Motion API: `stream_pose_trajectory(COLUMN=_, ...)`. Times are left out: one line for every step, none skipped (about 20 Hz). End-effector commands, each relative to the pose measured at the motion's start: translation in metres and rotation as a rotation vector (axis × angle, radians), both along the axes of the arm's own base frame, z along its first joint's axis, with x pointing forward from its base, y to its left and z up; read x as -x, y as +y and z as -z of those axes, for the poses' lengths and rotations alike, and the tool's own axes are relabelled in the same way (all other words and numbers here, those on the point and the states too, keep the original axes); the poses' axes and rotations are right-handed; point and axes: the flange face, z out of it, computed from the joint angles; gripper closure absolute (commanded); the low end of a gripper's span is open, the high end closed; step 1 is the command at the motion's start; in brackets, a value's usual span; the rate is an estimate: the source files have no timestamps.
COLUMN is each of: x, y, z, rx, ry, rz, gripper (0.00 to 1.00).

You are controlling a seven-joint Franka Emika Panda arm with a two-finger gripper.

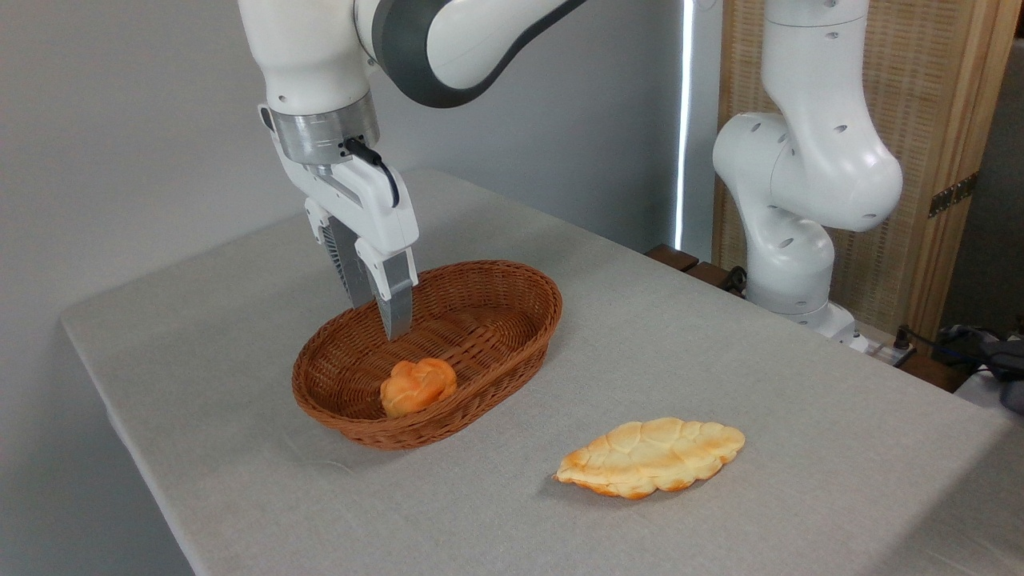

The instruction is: Put bread into the basket

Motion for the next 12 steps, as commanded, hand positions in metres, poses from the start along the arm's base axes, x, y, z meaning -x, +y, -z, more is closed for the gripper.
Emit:
stream_pose_trajectory(x=0.005, y=-0.012, z=-0.010, rx=-0.002, ry=-0.024, rz=0.013, gripper=0.00)
stream_pose_trajectory(x=0.007, y=-0.013, z=-0.012, rx=-0.016, ry=-0.030, rz=0.020, gripper=0.00)
stream_pose_trajectory(x=0.008, y=-0.013, z=-0.016, rx=-0.017, ry=-0.035, rz=0.017, gripper=0.00)
stream_pose_trajectory(x=0.009, y=-0.011, z=-0.019, rx=-0.019, ry=-0.042, rz=0.016, gripper=0.00)
stream_pose_trajectory(x=0.008, y=-0.006, z=-0.023, rx=-0.020, ry=-0.048, rz=0.011, gripper=0.00)
stream_pose_trajectory(x=0.007, y=-0.002, z=-0.025, rx=-0.020, ry=-0.051, rz=0.004, gripper=0.00)
stream_pose_trajectory(x=0.009, y=0.004, z=-0.035, rx=-0.018, ry=-0.063, rz=-0.006, gripper=0.00)
stream_pose_trajectory(x=0.008, y=0.016, z=-0.045, rx=-0.016, ry=-0.072, rz=-0.028, gripper=0.00)
stream_pose_trajectory(x=0.007, y=0.026, z=-0.050, rx=-0.016, ry=-0.072, rz=-0.046, gripper=0.00)
stream_pose_trajectory(x=0.006, y=0.045, z=-0.061, rx=-0.017, ry=-0.065, rz=-0.075, gripper=0.00)
stream_pose_trajectory(x=0.006, y=0.057, z=-0.077, rx=-0.016, ry=-0.067, rz=-0.094, gripper=0.00)
stream_pose_trajectory(x=0.005, y=0.076, z=-0.087, rx=-0.016, ry=-0.066, rz=-0.119, gripper=0.00)
